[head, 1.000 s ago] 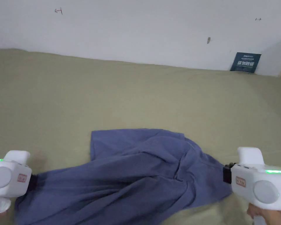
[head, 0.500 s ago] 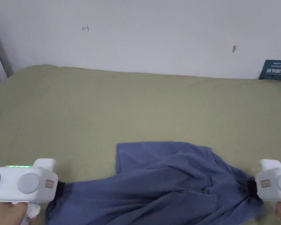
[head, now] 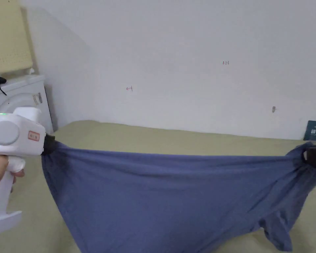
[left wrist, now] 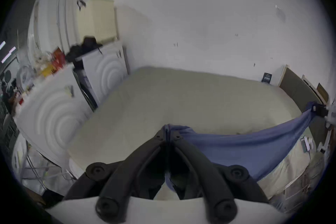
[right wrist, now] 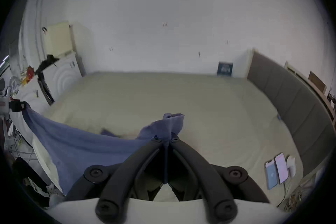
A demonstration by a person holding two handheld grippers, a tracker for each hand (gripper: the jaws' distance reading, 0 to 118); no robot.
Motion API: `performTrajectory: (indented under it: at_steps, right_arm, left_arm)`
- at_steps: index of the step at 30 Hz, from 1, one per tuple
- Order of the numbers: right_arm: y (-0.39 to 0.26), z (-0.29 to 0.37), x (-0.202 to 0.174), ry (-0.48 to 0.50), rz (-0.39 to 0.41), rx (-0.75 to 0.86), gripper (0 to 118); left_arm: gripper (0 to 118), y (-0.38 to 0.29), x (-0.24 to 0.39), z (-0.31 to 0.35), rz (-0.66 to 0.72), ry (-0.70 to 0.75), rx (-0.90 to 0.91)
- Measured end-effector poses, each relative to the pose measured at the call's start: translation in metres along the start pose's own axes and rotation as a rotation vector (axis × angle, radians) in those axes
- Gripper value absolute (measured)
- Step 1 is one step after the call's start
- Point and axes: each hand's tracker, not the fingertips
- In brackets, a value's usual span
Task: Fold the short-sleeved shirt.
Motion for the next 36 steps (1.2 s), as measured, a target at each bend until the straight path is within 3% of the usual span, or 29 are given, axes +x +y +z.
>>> performTrajectory:
  at_steps: [8, 20, 24, 27, 31, 36]
  right_arm:
    - [0.106, 0.007, 0.000, -0.110, 0.045, 0.135, 2]
    - [0.177, -0.090, 0.023, -0.222, 0.015, 0.187, 2]
    - [0.151, -0.127, 0.020, -0.244, 0.049, 0.156, 2]
    - [0.103, -0.158, 0.023, -0.235, 0.033, 0.084, 2]
    - [0.010, -0.182, 0.026, -0.210, 0.077, -0.047, 2]
    - [-0.108, -0.169, 0.031, -0.186, 0.005, -0.177, 2]
  left_arm:
    - [2, 0.099, 0.034, 0.014, -0.043, 0.105, 0.147]
    - [2, 0.189, 0.091, -0.075, -0.011, 0.169, 0.241]
    - [2, 0.172, 0.100, -0.115, -0.041, 0.175, 0.224]
    - [2, 0.130, 0.100, -0.150, -0.042, 0.147, 0.154]
    - [2, 0.044, 0.096, -0.192, -0.063, 0.102, 0.025]
    - [2, -0.081, 0.087, -0.206, -0.075, 0.044, -0.179]
